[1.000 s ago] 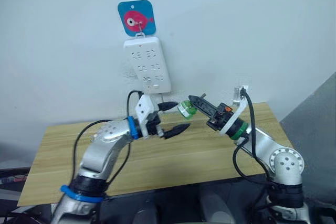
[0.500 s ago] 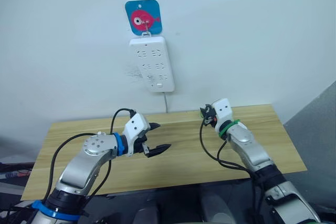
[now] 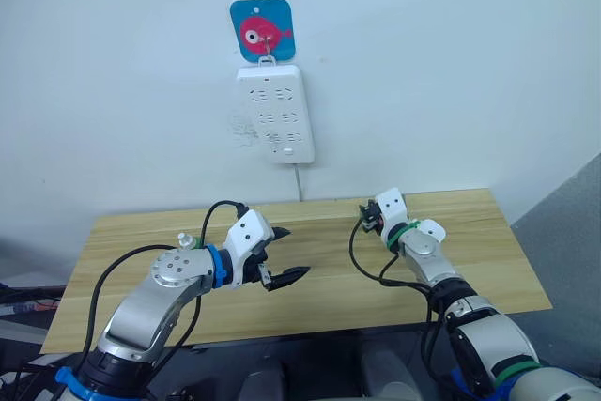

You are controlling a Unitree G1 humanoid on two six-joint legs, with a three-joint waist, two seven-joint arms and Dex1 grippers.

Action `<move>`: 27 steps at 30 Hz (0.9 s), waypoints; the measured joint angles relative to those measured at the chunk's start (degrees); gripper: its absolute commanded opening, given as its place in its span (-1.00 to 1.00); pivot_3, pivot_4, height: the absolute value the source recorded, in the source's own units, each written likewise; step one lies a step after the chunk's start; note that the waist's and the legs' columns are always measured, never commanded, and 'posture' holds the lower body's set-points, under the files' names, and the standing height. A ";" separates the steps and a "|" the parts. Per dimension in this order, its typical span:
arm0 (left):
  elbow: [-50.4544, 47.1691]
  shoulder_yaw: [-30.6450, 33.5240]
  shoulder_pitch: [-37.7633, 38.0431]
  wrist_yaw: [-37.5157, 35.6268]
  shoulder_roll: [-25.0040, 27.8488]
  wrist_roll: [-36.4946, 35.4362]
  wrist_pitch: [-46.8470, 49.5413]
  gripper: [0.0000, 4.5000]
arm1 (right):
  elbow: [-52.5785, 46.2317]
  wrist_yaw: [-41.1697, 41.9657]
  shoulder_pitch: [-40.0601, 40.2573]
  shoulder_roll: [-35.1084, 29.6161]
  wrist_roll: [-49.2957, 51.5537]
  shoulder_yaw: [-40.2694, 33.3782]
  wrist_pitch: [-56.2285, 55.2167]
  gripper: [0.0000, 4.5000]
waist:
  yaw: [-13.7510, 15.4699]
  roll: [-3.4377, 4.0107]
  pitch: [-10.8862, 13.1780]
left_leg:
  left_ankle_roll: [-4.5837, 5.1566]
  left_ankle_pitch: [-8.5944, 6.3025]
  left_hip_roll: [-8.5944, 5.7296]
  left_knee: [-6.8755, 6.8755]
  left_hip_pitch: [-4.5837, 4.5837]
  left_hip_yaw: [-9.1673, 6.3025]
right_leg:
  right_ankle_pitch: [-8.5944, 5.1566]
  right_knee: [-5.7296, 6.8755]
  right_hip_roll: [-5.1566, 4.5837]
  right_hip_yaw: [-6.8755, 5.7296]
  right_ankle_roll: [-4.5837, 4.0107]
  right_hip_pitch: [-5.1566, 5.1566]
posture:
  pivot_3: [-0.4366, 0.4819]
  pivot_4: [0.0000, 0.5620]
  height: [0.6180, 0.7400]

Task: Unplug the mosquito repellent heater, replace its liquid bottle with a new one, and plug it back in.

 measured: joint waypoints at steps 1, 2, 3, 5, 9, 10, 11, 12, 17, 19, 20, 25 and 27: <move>-0.02 0.16 0.06 0.07 0.00 0.00 0.03 1.00 | 0.00 0.30 0.02 0.07 0.00 -0.32 -0.07 -0.01 | 0.03 0.00 0.00 | 0.00 0.00 0.00 0.00 0.00 0.00 | 0.00 0.00 0.00 0.00 0.00 0.00 | -0.08 -0.42 0.91; -0.04 0.23 0.07 0.17 0.00 0.00 0.04 1.00 | 0.00 0.43 0.12 0.20 -0.01 -0.74 -0.24 0.13 | 0.06 0.00 0.00 | 0.00 0.00 0.00 0.00 0.00 0.00 | 0.00 0.00 0.00 0.00 0.00 0.01 | -0.08 -0.42 0.91; -0.09 0.26 0.16 0.28 0.00 0.00 0.04 1.00 | -0.02 0.53 0.37 0.42 -0.01 -1.30 -0.48 0.29 | 0.10 0.00 0.00 | 0.00 0.00 0.00 0.00 0.00 0.00 | 0.00 0.00 0.00 0.00 0.00 0.01 | -0.08 -0.42 0.91; -0.16 0.29 0.35 0.46 0.00 -0.01 0.07 1.00 | -0.18 0.73 1.19 0.72 -0.05 -2.03 -0.77 0.62 | 0.11 0.00 0.00 | 0.00 0.00 0.00 0.00 0.00 -0.01 | 0.00 0.00 0.00 0.00 0.00 0.01 | -0.10 -0.45 0.91; -0.17 0.56 0.35 0.96 -0.02 -0.02 0.06 1.00 | -4.55 1.20 4.76 0.39 -0.16 -2.25 -1.07 0.97 | 0.13 0.00 0.00 | 0.00 0.00 0.00 0.01 -0.01 -0.01 | 0.00 0.00 -0.01 0.00 0.00 0.01 | -0.17 -0.46 0.91; -0.15 0.67 0.33 0.98 -0.02 -0.02 0.06 1.00 | -5.85 1.56 5.31 0.23 -0.16 -2.24 -1.01 0.97 | 0.13 0.00 0.00 | 0.00 0.00 0.00 0.01 -0.01 -0.01 | 0.00 0.00 -0.01 0.01 0.00 0.00 | -0.18 -0.47 0.91; -0.12 0.73 0.25 1.02 -0.14 -0.01 -0.11 1.00 | -9.37 2.32 6.77 -0.36 -0.13 -2.18 -0.69 0.97 | 0.10 0.01 0.00 | 0.00 0.00 0.00 0.01 -0.02 -0.01 | 0.00 0.00 -0.01 0.01 0.00 0.00 | -0.19 -0.46 0.91; -0.02 0.89 0.23 1.11 -0.21 0.00 -0.24 1.00 | -14.26 3.62 8.43 -1.27 -0.03 -2.13 0.08 0.97 | 0.10 0.01 -0.01 | 0.00 0.00 0.00 0.01 -0.02 -0.01 | 0.00 0.00 -0.02 0.00 0.00 0.00 | -0.20 -0.46 0.91; 0.05 3.92 2.62 3.04 -0.96 -0.21 -0.37 1.00 | -40.48 11.86 16.74 -8.00 1.63 -0.75 10.01 0.97 | 0.37 0.03 0.01 | 0.01 -0.01 0.01 0.00 -0.02 -0.03 | 0.00 -0.03 -0.02 -0.01 0.00 0.01 | -0.20 -0.43 0.91; -0.04 5.78 4.78 4.09 -1.39 -0.28 -0.97 1.00 | -49.26 15.44 19.08 -11.43 2.41 0.46 14.84 0.97 | 0.38 0.04 0.01 | 0.01 -0.01 0.02 0.00 -0.02 -0.03 | 0.00 -0.03 -0.02 -0.01 0.00 0.01 | -0.19 -0.42 0.91; -0.19 7.54 6.92 4.99 -1.93 -0.52 -1.38 1.00 | -54.55 18.08 20.34 -13.94 2.92 1.35 17.60 0.97 | 0.38 0.07 0.03 | 0.01 -0.01 0.03 -0.01 -0.02 -0.02 | -0.01 -0.04 -0.02 0.00 0.00 0.00 | -0.17 -0.41 0.91; -0.57 16.04 18.94 8.58 -5.25 -1.75 -3.75 1.00 | -69.15 28.37 19.58 -22.38 5.29 3.59 25.59 0.97 | 1.05 0.00 0.09 | 0.02 -0.01 0.05 0.00 0.01 -0.04 | -0.01 -0.08 -0.02 -0.03 -0.01 0.06 | -0.07 -0.42 0.91; -0.58 19.51 24.95 9.49 -7.06 -2.05 -6.55 1.00 | -71.38 31.67 17.17 -23.76 5.76 5.06 27.47 0.97 | 1.51 -0.11 0.15 | 0.02 -0.01 0.06 -0.01 0.06 -0.04 | -0.02 -0.10 -0.03 -0.04 -0.01 0.10 | -0.02 -0.43 0.91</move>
